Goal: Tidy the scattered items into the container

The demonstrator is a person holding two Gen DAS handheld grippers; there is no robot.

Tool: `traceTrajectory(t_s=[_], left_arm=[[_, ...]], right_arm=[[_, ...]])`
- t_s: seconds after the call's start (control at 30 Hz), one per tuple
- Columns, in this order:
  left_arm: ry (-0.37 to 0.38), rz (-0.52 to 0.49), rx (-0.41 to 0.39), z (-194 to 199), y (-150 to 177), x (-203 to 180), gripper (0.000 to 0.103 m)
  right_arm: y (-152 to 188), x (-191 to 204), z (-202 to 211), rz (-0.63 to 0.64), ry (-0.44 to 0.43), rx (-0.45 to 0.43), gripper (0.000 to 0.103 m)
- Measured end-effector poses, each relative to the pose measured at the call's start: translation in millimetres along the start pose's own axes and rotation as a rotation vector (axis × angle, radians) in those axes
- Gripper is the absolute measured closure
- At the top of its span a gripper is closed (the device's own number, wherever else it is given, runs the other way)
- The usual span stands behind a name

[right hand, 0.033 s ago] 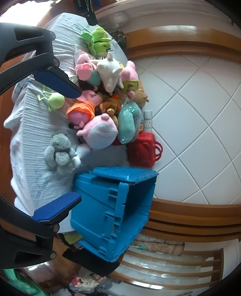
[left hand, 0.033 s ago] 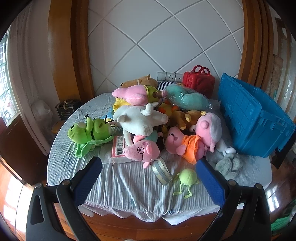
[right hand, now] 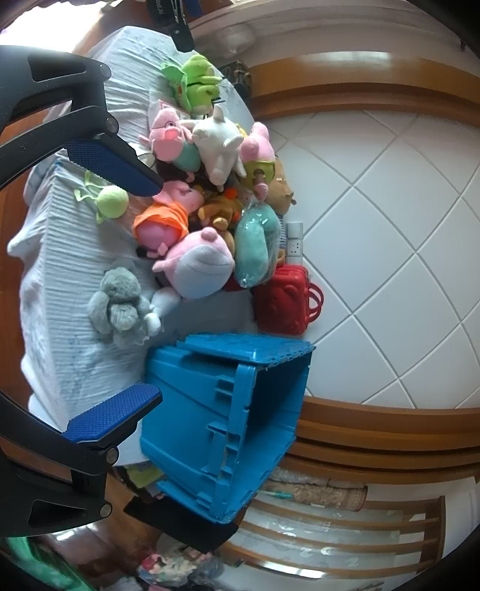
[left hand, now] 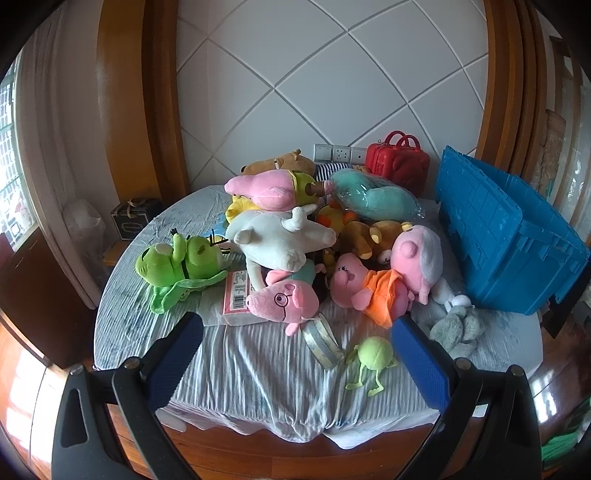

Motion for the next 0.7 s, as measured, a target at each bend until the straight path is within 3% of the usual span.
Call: traceTrajectory(t_s=[0.2,0.43,0.7], left_arm=[[0.019,-0.001,0.001,-1.4,-2.1,0.6,0.0],[-0.031,-0.028,-0.011,-1.6,4.5,2.8,0.0],[-0.017,-0.015,-0.015,-3.2,6.2,2.5,0.0]], right_arm=[[-0.3,-1.1,-2.2,-0.008,-0.008,-0.005,0.0],[2.0,-6.5,3.1,-0.023,-0.005,-0.013,0.0],[5.3,-9.5,3.6,-0.022,0.006,-0.006,0.0]])
Point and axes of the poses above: each gripper's, at about its wrist camera, not at the fingertips, and z roughly against the way its jaws point, x to its left, y to its underside, the point moved 4 cm from there along -z, roughly the way its jaws point, and after that the axes turned 14 degrees about x, right-handed, at the moved point
